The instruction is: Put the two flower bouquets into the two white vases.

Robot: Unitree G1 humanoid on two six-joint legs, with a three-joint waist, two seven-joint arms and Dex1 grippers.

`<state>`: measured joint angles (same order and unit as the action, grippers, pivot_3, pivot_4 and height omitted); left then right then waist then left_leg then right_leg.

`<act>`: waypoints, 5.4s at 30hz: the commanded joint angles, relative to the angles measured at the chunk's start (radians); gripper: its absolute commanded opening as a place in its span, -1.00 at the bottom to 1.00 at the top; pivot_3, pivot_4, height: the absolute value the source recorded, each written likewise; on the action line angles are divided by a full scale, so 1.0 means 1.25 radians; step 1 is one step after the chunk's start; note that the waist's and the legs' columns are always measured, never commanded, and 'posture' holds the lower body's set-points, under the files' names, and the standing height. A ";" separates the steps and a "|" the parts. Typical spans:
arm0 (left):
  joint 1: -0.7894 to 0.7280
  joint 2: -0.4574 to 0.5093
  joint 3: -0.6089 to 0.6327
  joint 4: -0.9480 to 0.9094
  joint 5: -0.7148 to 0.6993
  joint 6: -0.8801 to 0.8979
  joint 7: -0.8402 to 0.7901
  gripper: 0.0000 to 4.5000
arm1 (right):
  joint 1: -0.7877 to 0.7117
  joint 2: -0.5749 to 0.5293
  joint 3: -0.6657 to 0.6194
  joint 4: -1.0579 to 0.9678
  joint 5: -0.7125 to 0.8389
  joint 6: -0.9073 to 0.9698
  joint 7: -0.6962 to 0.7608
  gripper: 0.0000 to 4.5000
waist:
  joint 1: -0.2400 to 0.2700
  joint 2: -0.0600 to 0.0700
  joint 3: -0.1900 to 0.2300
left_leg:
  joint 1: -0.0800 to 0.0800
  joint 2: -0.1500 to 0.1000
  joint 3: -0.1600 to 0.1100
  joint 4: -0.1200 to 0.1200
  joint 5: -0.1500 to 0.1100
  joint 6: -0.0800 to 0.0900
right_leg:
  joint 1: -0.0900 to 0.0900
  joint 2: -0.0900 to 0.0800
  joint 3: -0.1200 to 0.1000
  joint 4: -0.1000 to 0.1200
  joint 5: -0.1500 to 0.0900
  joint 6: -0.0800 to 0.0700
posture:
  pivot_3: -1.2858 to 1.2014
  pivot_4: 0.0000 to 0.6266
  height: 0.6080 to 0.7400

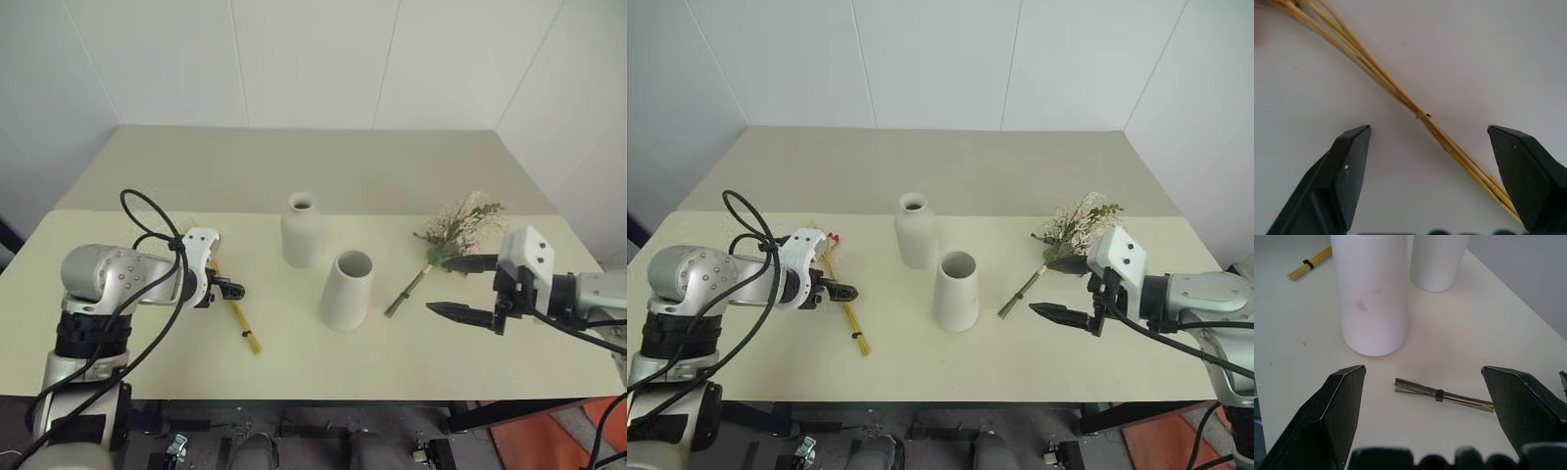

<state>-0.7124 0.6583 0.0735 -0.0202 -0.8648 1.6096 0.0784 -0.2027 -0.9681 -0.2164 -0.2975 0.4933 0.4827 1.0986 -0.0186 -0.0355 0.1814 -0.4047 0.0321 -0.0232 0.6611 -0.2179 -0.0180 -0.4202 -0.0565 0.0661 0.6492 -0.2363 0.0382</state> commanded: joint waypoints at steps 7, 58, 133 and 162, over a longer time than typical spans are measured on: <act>0.020 0.013 0.047 0.016 -0.043 0.004 0.087 -0.62 | -0.010 0.011 -0.022 -0.015 0.014 -0.026 -0.001 1.00 | 0.000 0.000 0.000 | 0.000 0.000 0.000 0.000 0.000 0.000 | 0.000 0.000 0.000 0.000 0.000 0.000 | 0.03 -0.52 1.00; -0.409 -0.243 0.067 0.429 0.256 -0.961 -0.740 -0.99 | 0.075 0.017 -0.096 -0.114 0.051 0.014 -0.088 1.00 | 0.000 -0.001 0.000 | -0.002 -0.002 0.000 0.001 0.000 -0.001 | 0.000 -0.001 0.000 -0.002 0.001 0.001 | 0.03 -0.52 1.00; 0.256 0.140 0.181 -0.275 0.099 -0.844 -0.930 1.00 | -0.866 0.370 0.034 0.962 -0.194 0.715 -0.684 -0.36 | -0.023 0.000 0.000 | -0.004 0.001 0.001 -0.001 0.002 0.002 | -0.003 0.000 0.000 -0.002 0.003 -0.001 | 0.03 -0.52 1.00; 0.173 0.168 0.126 -0.173 0.093 -0.848 -1.049 1.00 | -0.492 0.461 -0.158 -0.071 0.270 0.369 -0.452 -0.91 | -0.022 0.003 0.001 | -0.002 0.002 0.001 -0.002 0.002 0.002 | -0.002 0.001 0.000 -0.001 0.003 -0.001 | 0.03 -0.52 1.00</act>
<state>-0.4730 0.8479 0.2201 -0.2334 -0.7360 0.5612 -1.2162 -0.8183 -0.3933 -0.4073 -0.3122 0.7691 0.9550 0.5272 -0.0462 -0.0319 0.1830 -0.4073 0.0343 -0.0221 0.6586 -0.2156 -0.0155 -0.4232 -0.0549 0.0660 0.6476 -0.2331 0.0374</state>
